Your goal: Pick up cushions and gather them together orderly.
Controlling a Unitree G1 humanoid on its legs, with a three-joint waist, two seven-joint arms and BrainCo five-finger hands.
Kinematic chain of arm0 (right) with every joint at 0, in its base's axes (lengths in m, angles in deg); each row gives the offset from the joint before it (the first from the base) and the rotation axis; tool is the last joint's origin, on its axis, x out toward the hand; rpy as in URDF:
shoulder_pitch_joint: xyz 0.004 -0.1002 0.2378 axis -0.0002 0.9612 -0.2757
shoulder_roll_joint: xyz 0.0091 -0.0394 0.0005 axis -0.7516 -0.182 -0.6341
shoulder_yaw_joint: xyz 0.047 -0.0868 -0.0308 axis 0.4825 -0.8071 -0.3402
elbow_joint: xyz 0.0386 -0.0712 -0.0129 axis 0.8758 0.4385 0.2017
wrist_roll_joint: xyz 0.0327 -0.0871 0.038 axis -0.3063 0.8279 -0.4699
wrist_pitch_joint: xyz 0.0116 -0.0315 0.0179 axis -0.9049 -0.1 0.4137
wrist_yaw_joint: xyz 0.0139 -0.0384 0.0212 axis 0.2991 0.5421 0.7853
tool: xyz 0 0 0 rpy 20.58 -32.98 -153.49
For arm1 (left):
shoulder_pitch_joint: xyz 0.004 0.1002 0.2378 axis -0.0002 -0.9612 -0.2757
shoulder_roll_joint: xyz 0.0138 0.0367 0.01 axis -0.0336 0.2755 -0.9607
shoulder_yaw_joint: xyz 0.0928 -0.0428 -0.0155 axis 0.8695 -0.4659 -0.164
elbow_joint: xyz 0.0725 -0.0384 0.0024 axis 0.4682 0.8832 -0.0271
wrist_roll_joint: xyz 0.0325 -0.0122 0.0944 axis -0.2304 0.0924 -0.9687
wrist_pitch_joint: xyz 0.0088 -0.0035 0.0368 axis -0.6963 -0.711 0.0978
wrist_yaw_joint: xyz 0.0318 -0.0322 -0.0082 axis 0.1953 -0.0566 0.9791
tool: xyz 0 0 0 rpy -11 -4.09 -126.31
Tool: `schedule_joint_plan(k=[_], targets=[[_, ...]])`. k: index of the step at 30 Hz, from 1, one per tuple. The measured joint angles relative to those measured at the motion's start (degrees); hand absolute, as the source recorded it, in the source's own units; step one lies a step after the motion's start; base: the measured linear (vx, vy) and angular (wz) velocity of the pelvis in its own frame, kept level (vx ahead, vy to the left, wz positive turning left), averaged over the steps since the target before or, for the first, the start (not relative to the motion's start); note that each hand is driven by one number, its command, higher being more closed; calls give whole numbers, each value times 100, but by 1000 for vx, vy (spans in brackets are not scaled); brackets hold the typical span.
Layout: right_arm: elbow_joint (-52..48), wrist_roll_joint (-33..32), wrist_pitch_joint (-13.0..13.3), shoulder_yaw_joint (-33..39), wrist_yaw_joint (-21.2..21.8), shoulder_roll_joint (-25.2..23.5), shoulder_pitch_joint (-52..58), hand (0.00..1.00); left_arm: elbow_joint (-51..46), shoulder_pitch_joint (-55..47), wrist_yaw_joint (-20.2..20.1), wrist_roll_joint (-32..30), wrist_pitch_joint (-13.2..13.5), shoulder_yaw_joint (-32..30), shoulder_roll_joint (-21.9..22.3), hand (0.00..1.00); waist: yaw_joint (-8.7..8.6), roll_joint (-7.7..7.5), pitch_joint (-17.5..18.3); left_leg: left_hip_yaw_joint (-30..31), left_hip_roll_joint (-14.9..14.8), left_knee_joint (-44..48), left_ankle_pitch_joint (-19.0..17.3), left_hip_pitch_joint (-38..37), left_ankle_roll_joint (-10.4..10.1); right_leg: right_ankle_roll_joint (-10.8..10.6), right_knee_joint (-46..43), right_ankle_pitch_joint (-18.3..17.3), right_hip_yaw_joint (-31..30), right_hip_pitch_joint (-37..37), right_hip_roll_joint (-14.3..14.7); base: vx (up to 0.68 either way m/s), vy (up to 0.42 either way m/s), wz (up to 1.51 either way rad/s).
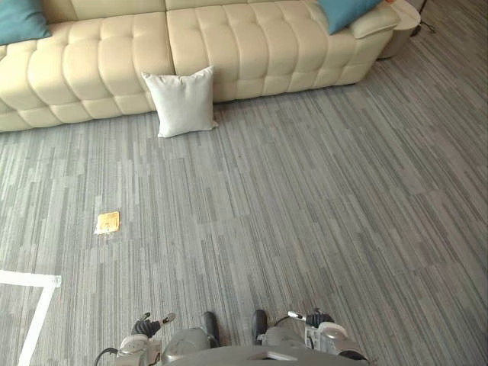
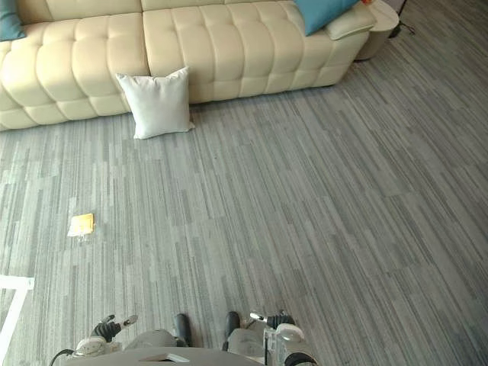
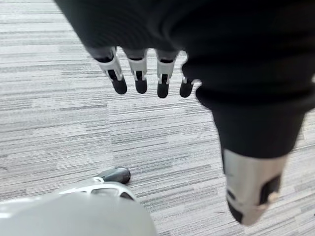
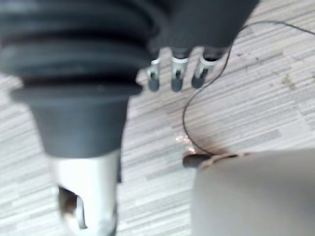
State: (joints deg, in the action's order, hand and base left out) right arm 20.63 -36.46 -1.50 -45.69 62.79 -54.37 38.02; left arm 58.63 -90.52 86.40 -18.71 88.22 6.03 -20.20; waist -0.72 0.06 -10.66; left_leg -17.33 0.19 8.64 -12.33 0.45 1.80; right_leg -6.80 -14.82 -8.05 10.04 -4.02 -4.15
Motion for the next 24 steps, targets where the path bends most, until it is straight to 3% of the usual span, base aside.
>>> schedule_joint_plan(k=[3,4,5,7,10,12,13,14,15,16,17,20,21,22,24], targets=[[-59,-38,76,27,1,48,-33,0,-10,36,-1,32,0,46,1,0,8,31,-43,48,33,196,-157,-185,113,56,-1760,-111,237,-637,-287,159,132,10],[-73,-51,79,53,0,76,-39,0,-12,69,1,45,-3,56,-9,0,-8,83,-105,161,72,239,-261,-331,229,170,-2478,-232,334,-890,-391,262,98,40],[-82,-67,81,41,3,82,-43,0,-21,128,2,48,-3,55,-8,0,-22,35,-136,276,86,246,-365,-497,274,193,-2875,-472,327,-1001,-403,333,76,58],[-122,-92,83,-2,4,76,-69,0,-32,179,2,49,-2,33,-20,0,-86,20,-150,558,70,91,-427,-774,263,258,-2943,-850,513,-1277,-329,318,14,66],[-146,-96,83,-63,6,175,-213,0,-36,277,2,49,-3,40,44,0,-146,147,-269,716,-79,-208,-441,-1024,228,409,-2092,-770,770,-1752,-48,330,-21,40],[-218,-96,83,-72,6,276,-211,0,-48,418,4,48,2,135,94,0,-246,267,-471,910,-270,-413,-472,-1305,2,479,-469,127,906,-2054,281,425,-38,48],[-219,-107,86,-64,5,259,-203,0,-50,429,3,47,4,158,94,0,-276,250,-502,954,-269,-428,-479,-1354,-21,481,-170,322,918,-2075,307,488,-79,55],[-220,-117,83,-66,5,217,-160,0,-51,445,3,46,6,210,76,0,-333,150,-533,1022,-225,-451,-544,-1490,-243,461,481,803,870,-2176,337,543,-126,55],[-221,-116,77,-67,8,142,-55,0,-47,375,-1,44,6,215,5,0,-354,-21,-522,1144,-132,-450,-668,-1696,-461,576,879,1105,652,-2196,313,666,-185,58],[-218,-116,75,-53,12,136,-24,0,-45,374,-2,43,7,211,34,0,-363,-66,-536,1225,-158,-432,-725,-1834,-545,894,756,1781,519,-2179,311,689,-231,44],[-219,-114,76,55,11,173,-68,0,-48,454,-7,41,19,201,141,0,-380,140,-628,1269,-347,-241,-688,-1825,-621,1162,279,1812,591,-2294,378,561,-218,25],[-199,-93,89,224,48,180,-83,0,-49,474,-7,45,56,48,238,0,-386,277,-631,1271,-612,919,-289,-1404,-976,1338,-379,1187,777,-2279,439,532,-266,16],[-228,-94,74,268,106,147,24,0,-59,480,-9,58,53,-107,313,0,-407,278,-632,1273,-786,1974,187,-1096,-1078,1381,-440,859,858,-1926,467,546,-244,34],[-252,-95,69,261,106,140,84,0,-104,476,-10,58,51,-176,367,0,-405,287,-630,1259,-889,2501,352,-926,-1109,1376,-403,710,865,-1726,494,624,-268,48],[-416,-100,67,248,106,146,261,0,-341,442,-12,143,60,-368,540,0,-311,337,-612,776,-1379,4298,364,-217,-1047,1438,-269,320,907,-1133,660,445,-174,21]])
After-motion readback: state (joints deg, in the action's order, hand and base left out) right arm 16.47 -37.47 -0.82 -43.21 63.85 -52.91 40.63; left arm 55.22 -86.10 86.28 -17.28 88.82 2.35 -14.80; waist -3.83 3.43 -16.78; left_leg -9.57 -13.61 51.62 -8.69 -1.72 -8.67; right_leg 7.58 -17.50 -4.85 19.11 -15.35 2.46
